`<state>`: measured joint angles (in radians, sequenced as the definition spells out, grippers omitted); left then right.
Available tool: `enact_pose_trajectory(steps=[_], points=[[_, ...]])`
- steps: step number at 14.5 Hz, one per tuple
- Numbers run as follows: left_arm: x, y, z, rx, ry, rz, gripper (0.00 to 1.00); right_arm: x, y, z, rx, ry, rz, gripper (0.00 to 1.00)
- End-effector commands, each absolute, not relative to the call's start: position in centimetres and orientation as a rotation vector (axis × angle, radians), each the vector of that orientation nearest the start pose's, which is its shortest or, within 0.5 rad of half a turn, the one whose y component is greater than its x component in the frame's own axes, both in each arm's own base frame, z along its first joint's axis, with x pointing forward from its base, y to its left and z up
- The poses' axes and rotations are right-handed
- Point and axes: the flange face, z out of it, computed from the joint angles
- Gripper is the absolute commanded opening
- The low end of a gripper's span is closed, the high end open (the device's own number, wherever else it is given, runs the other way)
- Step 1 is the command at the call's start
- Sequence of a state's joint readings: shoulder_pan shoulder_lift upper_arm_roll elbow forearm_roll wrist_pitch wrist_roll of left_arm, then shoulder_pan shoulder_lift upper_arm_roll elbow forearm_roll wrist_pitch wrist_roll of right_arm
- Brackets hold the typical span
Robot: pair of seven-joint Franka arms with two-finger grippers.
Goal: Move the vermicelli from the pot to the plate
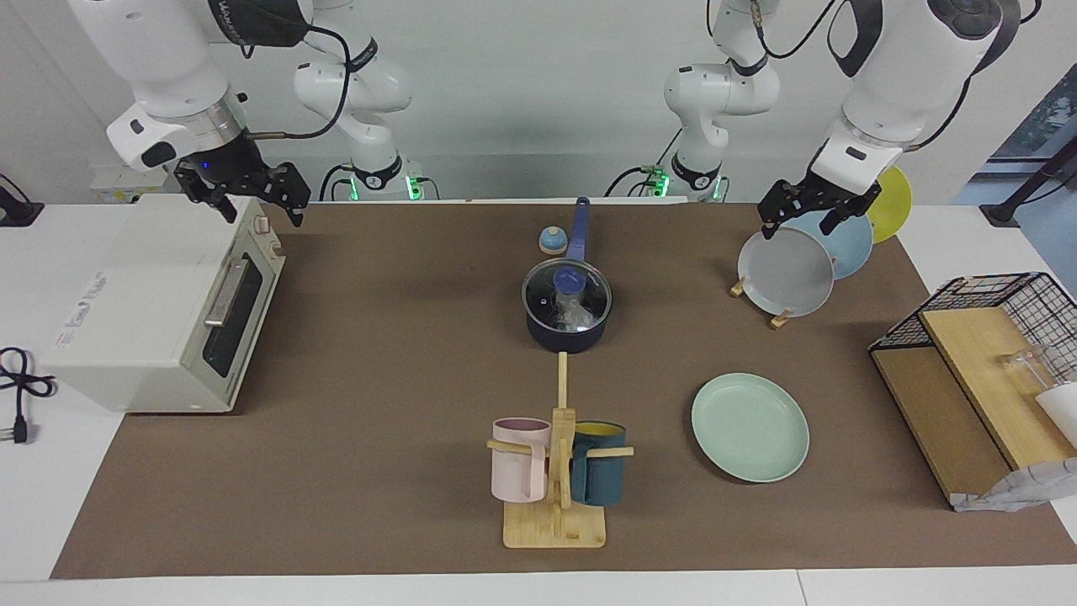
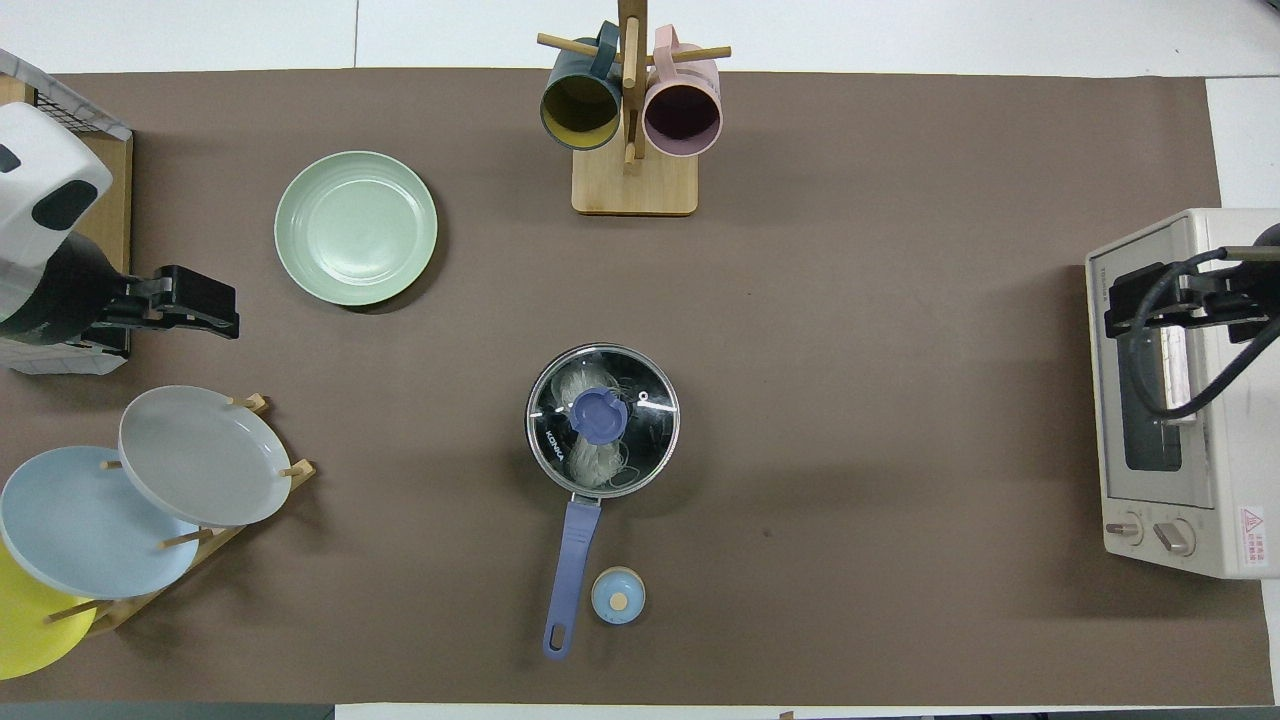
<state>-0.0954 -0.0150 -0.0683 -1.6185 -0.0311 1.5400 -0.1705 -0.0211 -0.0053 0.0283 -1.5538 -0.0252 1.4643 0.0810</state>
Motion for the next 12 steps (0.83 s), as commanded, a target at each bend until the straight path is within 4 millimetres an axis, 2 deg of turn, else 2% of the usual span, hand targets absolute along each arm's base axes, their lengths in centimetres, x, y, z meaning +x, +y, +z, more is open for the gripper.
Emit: enact_pose_trajectory(steps=[1,7,8,10,12], points=[[53.1,-8.8,60.9,-3.139,-0.015,0.088,1.00,53.4,0.1,62.6,-3.159,0.069,0.116,1.00],[53.1,-8.8,60.9,-3.139,-0.017,0.088,1.00,53.1,0.7,62.3,-3.158,0.028,0.121,1.00],[53.1,-8.7,60.9,-3.139,-0.017,0.088,1.00,53.1,1.5,62.4,-3.158,0.016,0.115,1.00],[53.0,-8.8,60.9,-3.137,-0.012,0.099,1.00,53.5,4.7,62.3,-3.113,-0.011,0.073,1.00],[53.0,-9.5,60.9,-3.139,0.004,0.085,1.00,53.9,8.0,62.4,-3.065,0.065,0.040,1.00]])
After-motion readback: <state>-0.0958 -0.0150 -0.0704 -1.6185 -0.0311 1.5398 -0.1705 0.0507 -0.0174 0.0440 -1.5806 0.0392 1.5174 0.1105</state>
